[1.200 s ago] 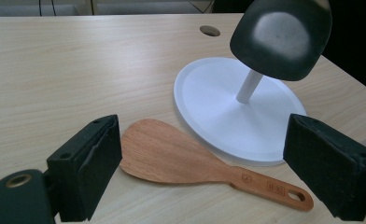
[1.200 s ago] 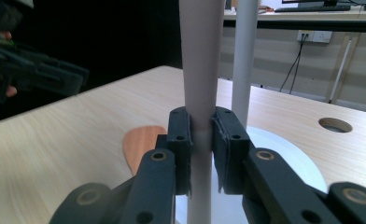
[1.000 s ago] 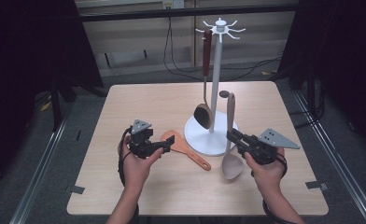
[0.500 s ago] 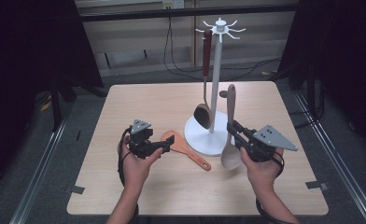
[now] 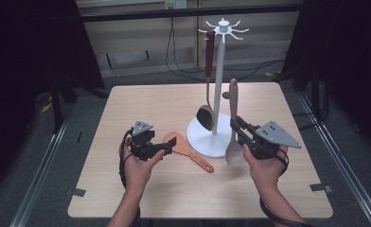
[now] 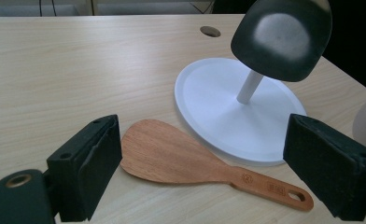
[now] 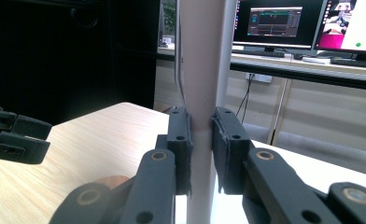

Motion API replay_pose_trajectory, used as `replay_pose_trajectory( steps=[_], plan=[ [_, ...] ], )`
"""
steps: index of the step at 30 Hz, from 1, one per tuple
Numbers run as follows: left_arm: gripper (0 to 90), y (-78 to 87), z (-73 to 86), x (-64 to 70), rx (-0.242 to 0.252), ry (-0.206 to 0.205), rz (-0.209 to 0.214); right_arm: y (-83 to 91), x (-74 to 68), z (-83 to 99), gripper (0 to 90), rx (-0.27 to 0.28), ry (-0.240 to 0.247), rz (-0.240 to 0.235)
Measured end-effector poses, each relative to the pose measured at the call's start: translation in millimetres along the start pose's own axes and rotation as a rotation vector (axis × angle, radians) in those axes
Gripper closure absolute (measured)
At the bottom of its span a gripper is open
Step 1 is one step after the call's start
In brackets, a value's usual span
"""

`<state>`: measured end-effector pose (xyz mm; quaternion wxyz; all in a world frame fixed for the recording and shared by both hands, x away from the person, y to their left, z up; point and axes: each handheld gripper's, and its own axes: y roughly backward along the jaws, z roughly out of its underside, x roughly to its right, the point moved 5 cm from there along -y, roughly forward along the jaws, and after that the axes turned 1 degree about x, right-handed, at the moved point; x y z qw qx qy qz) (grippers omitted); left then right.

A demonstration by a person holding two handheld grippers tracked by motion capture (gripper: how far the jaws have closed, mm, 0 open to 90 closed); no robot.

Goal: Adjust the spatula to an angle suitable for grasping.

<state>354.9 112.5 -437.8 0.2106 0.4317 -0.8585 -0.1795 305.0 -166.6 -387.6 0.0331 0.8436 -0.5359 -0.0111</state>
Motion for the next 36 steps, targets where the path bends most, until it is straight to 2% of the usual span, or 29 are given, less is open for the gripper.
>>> replay_pose_trajectory(
  steps=[14,21,36],
  plan=[
    [11.5,0.5,-1.4,1.3,0.011,0.003,-0.002,-5.9,0.1,-17.7,78.6,0.019,-0.022,0.006],
    [11.5,0.9,-1.8,1.5,0.011,0.005,0.000,-11.2,-4.5,-33.4,78.6,0.033,0.001,0.006],
    [11.6,0.2,-0.9,1.2,0.008,0.004,0.003,-23.2,-8.1,-59.0,78.6,0.044,0.011,0.010]
  ],
)
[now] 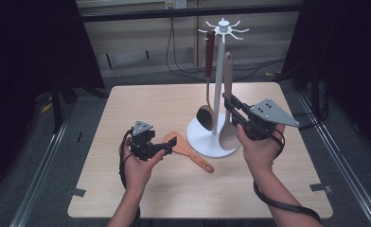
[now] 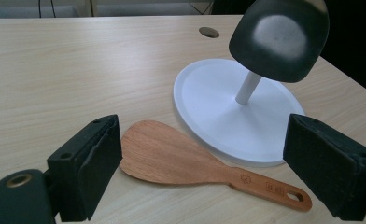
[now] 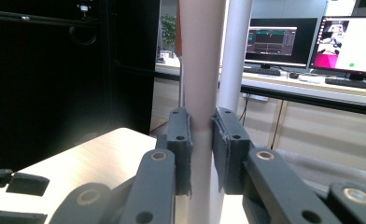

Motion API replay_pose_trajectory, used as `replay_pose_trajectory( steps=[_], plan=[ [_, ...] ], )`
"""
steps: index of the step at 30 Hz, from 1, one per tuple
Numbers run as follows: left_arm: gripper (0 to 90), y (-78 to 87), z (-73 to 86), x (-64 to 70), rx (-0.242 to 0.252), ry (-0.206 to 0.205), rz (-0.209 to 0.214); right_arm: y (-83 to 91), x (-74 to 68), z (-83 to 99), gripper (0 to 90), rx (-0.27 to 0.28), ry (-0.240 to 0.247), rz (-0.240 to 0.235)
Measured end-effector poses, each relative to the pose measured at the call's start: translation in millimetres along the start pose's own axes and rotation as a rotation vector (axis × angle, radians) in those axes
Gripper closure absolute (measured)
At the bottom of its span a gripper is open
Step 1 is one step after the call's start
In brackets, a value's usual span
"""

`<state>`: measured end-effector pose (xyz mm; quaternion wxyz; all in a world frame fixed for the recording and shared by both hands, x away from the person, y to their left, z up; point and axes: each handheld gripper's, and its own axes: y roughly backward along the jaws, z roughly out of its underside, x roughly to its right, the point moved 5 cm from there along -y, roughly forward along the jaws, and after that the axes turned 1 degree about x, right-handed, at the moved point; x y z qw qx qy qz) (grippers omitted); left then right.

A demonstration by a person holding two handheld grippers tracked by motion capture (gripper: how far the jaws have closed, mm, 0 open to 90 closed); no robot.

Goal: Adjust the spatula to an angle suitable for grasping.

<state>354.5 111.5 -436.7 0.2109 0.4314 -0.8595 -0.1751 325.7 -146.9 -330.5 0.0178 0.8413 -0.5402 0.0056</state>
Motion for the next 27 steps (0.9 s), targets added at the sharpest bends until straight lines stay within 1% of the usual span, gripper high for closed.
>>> replay_pose_trajectory(
  steps=[1,3,9,11,16,18,21,22,25,27],
  plan=[
    [11.5,0.1,0.3,-0.3,-0.006,-0.007,-0.001,-0.7,0.2,-1.4,78.6,0.001,0.005,0.004],
    [11.6,-0.6,0.2,0.1,-0.001,-0.001,-0.001,-1.9,0.2,-4.7,78.6,0.008,0.005,0.006],
    [11.6,-0.3,0.3,-0.4,-0.005,-0.007,0.001,-6.4,2.2,-12.6,78.6,0.004,0.006,0.011],
    [11.6,-0.5,0.1,-0.1,-0.001,0.000,0.001,-8.1,2.9,-13.7,78.5,0.001,0.006,0.016],
    [11.6,-0.6,0.6,-0.4,-0.007,-0.005,0.001,-12.3,3.8,-15.1,78.5,-0.004,-0.010,0.017],
    [11.6,-0.6,0.5,-0.5,-0.006,-0.006,-0.001,-14.0,3.7,-16.3,78.5,-0.002,0.002,0.021],
    [11.6,-0.6,0.5,-0.9,-0.007,-0.004,-0.001,-16.1,2.0,-17.9,78.5,-0.006,0.000,0.020],
    [11.6,-0.4,0.4,-0.9,-0.007,-0.003,-0.003,-16.8,2.0,-18.4,78.5,-0.005,0.005,0.025],
    [11.6,-0.4,0.0,-0.8,-0.001,0.004,-0.003,-18.3,2.2,-18.7,78.5,-0.013,-0.002,0.037],
    [11.6,-0.1,-0.2,-1.1,-0.001,0.001,-0.003,-19.4,2.7,-18.1,78.5,-0.018,0.001,0.046]
  ],
)
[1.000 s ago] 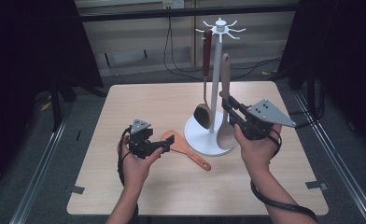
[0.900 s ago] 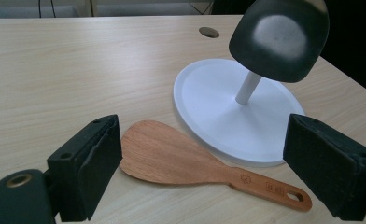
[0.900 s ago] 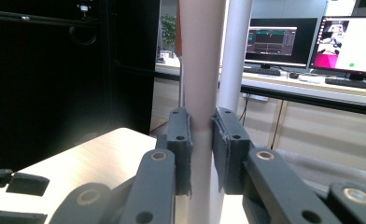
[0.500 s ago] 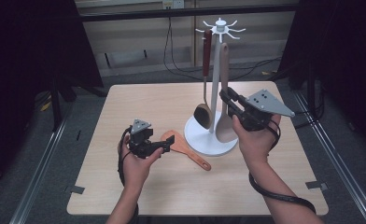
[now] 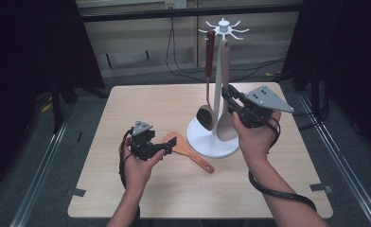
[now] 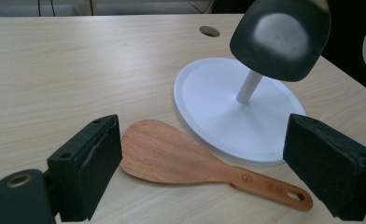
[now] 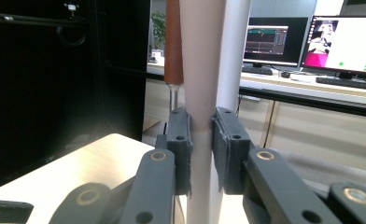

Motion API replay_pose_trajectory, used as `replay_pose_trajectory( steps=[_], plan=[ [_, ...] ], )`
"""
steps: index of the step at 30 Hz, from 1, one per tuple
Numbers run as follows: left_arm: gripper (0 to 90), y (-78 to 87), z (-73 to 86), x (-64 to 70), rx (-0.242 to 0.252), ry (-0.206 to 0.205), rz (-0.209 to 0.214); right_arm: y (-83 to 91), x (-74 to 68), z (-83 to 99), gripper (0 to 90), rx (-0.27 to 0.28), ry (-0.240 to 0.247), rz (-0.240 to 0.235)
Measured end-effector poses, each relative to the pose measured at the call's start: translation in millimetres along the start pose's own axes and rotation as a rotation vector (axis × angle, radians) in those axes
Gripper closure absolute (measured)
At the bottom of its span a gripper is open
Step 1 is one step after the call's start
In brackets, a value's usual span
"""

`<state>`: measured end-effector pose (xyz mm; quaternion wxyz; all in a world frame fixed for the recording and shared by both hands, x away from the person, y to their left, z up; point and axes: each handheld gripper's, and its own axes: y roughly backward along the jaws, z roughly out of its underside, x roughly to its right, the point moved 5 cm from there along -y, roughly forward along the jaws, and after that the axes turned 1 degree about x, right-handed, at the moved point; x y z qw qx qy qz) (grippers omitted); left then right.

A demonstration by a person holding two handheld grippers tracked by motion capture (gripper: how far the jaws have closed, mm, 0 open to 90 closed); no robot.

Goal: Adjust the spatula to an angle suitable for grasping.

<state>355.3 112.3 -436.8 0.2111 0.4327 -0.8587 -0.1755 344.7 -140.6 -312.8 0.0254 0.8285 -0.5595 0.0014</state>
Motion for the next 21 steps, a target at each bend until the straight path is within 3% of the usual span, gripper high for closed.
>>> replay_pose_trajectory(
  steps=[12,21],
  plan=[
    [11.6,1.9,-1.5,-0.4,0.004,-0.002,0.003,2.3,4.4,0.4,78.5,-0.008,0.001,0.023],
    [11.7,1.1,-1.5,0.1,0.007,0.006,0.005,-2.5,0.9,-0.3,78.5,-0.015,-0.017,0.014]
  ],
)
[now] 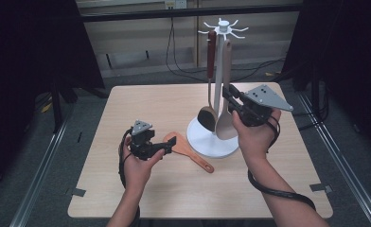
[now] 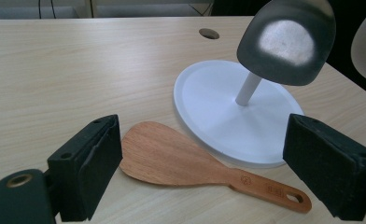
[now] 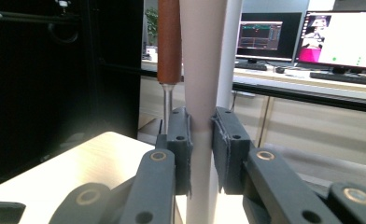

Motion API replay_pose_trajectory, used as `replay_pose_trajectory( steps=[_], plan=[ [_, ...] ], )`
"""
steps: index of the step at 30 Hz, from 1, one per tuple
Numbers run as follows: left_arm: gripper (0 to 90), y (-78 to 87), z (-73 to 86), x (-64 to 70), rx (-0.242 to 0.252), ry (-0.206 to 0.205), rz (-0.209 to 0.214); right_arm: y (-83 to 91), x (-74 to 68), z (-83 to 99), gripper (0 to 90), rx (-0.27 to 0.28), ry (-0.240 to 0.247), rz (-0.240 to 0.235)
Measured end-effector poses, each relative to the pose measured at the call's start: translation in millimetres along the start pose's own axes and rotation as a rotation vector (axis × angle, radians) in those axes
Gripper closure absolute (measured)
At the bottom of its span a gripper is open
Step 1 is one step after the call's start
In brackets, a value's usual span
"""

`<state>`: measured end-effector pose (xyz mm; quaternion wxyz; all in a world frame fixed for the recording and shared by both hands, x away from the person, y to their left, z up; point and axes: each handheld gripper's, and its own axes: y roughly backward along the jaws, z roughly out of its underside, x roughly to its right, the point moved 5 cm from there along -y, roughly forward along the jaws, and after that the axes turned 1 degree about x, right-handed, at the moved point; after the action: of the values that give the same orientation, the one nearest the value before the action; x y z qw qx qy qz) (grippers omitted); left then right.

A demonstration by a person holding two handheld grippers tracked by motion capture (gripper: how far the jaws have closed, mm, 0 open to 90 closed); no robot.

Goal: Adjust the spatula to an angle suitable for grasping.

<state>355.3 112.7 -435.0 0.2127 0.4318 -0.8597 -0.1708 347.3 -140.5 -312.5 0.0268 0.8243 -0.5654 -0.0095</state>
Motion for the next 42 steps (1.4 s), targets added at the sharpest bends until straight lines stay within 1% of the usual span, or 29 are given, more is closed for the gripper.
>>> replay_pose_trajectory(
  steps=[4,5,6,8,11,13,14,17,20,24,29,30,31,35,38,42],
  plan=[
    [11.7,-0.3,0.4,-0.9,0.000,0.002,0.000,-4.0,-0.2,-0.2,78.5,-0.004,0.005,0.010],
    [11.7,0.3,0.6,-1.7,-0.008,-0.006,0.001,-5.2,-0.2,-0.3,78.5,-0.006,-0.001,0.013],
    [11.7,0.2,0.1,-1.3,-0.002,0.003,0.001,-6.5,-0.1,-0.5,78.5,-0.008,-0.002,0.013],
    [11.7,1.2,-0.3,-2.1,-0.005,-0.006,-0.001,-8.4,0.3,-0.7,78.5,-0.014,0.000,0.015],
    [11.7,1.8,-0.6,-2.3,-0.002,-0.002,-0.003,-10.2,0.4,-0.2,78.5,-0.009,0.001,0.018],
    [11.7,2.0,-1.0,-2.4,0.001,0.001,-0.004,-10.1,-0.3,0.0,78.5,-0.008,0.000,0.015],
    [11.7,2.1,-1.3,-2.1,0.003,0.002,0.002,-9.8,-0.6,0.0,78.4,-0.006,-0.002,0.017],
    [11.7,2.6,-1.7,-1.8,0.003,-0.003,0.000,-8.7,-2.2,0.9,78.4,0.001,-0.011,0.011],
    [11.8,1.9,-1.7,-0.8,0.006,0.002,0.000,-8.0,-2.5,0.6,78.4,0.003,-0.008,0.014],
    [11.8,2.2,-1.7,-1.0,0.000,-0.007,0.000,-8.2,-3.0,-0.1,78.4,0.004,-0.011,0.015],
    [11.8,2.1,-1.5,-1.0,-0.001,-0.008,-0.004,-9.4,-4.0,-1.8,78.4,-0.005,-0.016,0.019],
    [11.8,2.3,-1.5,-1.0,-0.001,-0.010,-0.002,-9.5,-3.5,-1.8,78.5,-0.010,-0.016,0.020],
    [11.8,2.1,-1.7,-0.7,0.004,-0.004,-0.004,-10.0,-2.9,-1.5,78.5,-0.012,-0.019,0.018],
    [11.9,2.6,-1.7,-1.1,0.002,-0.008,-0.004,-7.8,1.8,-0.3,78.5,-0.011,-0.020,0.023],
    [11.9,2.4,-2.1,-0.1,0.006,-0.003,-0.001,-6.0,3.8,0.0,78.5,-0.011,-0.034,0.021],
    [11.9,1.9,-1.9,0.3,0.001,-0.011,-0.001,-6.1,3.4,-0.7,78.5,-0.012,-0.025,0.023]
  ],
)
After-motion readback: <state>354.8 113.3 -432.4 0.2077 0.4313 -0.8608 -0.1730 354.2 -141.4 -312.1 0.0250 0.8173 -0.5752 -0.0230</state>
